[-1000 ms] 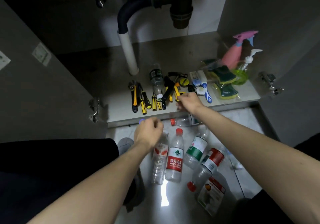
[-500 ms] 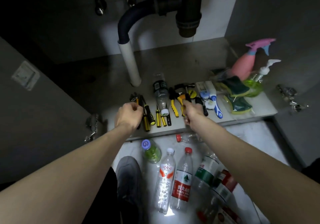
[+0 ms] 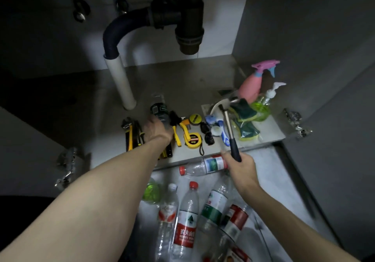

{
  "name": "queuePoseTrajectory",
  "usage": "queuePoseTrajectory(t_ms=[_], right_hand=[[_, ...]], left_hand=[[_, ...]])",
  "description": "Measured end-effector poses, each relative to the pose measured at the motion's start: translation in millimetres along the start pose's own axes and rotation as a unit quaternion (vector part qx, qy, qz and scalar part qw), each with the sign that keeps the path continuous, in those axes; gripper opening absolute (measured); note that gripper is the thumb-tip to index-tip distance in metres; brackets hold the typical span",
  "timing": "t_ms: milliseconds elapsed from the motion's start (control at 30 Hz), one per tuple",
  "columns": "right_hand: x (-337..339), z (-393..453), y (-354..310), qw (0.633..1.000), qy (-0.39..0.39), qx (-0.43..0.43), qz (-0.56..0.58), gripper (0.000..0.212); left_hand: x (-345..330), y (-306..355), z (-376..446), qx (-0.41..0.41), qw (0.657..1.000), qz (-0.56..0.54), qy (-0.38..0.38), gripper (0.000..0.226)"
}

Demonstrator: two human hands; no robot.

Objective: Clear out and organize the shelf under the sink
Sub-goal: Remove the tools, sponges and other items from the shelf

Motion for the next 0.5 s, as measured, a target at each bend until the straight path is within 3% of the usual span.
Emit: queuePoseTrajectory(t_ms=[233, 400, 500], right_hand=[[37, -22, 30, 0.997, -0.013, -0.026, -0.072, 0.046], [46, -33, 42, 0.994, -0.048, -0.028, -0.091, 0.042], [49, -31, 41, 0.994, -0.049, -0.026, -0.092, 0.043]], left_hand=[[-11, -2, 37, 0.031, 0.999, 0.023, -0.011, 0.098], [-5, 5, 37, 0.031, 0.998, -0.044, -0.016, 0.056], [9, 19, 16, 0.007, 0.99, -0.141, 0.008, 0.058]])
Point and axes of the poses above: each hand's wrist, its own z-axis towards the middle knuckle, its own x-axis out of the back of the hand, y = z × x, the point moved 3 cm from there along z, towards the middle knuckle, and after that the axes turned 1 degree about -y, right-handed, at the moved point
